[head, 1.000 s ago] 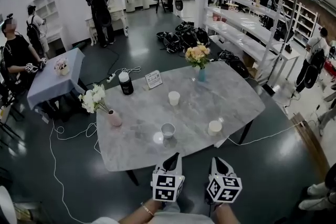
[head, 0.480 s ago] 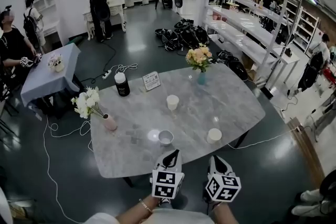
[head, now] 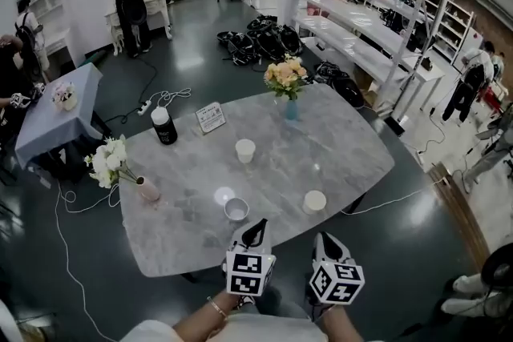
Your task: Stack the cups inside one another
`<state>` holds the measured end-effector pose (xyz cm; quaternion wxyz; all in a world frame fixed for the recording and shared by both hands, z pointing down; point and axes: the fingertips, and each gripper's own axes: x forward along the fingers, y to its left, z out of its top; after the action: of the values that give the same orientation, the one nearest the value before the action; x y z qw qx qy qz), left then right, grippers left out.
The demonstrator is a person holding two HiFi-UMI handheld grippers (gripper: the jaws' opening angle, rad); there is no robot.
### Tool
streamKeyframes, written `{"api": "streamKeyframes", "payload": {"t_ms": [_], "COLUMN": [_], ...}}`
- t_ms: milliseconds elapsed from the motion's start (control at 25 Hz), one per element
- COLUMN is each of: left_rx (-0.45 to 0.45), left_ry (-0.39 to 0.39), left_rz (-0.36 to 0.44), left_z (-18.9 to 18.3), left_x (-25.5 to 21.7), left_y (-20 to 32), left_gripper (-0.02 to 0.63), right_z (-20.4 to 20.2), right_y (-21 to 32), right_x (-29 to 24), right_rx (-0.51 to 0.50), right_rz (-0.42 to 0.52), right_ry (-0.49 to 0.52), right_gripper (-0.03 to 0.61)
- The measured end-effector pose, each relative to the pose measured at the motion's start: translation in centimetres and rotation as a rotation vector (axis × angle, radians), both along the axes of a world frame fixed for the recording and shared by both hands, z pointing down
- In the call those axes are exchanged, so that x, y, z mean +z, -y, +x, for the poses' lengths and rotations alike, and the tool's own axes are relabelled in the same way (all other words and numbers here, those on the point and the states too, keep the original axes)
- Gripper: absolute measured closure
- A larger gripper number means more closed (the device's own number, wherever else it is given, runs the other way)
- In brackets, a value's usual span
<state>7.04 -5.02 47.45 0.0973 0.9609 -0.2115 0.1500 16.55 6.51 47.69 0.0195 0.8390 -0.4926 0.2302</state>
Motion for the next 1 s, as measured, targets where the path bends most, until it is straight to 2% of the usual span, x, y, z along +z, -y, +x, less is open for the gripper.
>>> {"api": "streamKeyframes", "payload": {"t_ms": [280, 480, 600, 760, 1000], "left_rx": [-0.073, -0.165, -0.174, -0.182, -0.199], "left_ry": [0.013, 0.013, 0.015, 0.018, 0.023], "left_rz": [-0.015, -0.091, -0.067, -0.049, -0.073], "left_z": [1.4, 3.6, 4.8, 5.2, 5.7], "left_x": [0.8, 0.9, 0.3, 0.3, 0.9], "left_y": [1.6, 2.7, 3.0, 3.7, 3.8], "left_gripper": [0.617, 0.617, 0.617, 0.617, 0.617], "right_z": [2.6, 5.3, 6.1, 6.0, 6.7], "right_y": [1.7, 4.0, 5.1, 6.1, 6.0], "right_x": [0.8, -0.4, -0.9, -0.7, -0.8], "right_rx": [-0.039, -0.132, -0.172, -0.174, -0.186], "right_rz": [0.003, 0.005, 0.015, 0.050, 0.038], "right_ry": [0.032, 0.017, 0.007, 0.038, 0.022], "right_gripper": [0.572, 0.572, 0.572, 0.572, 0.572]}}
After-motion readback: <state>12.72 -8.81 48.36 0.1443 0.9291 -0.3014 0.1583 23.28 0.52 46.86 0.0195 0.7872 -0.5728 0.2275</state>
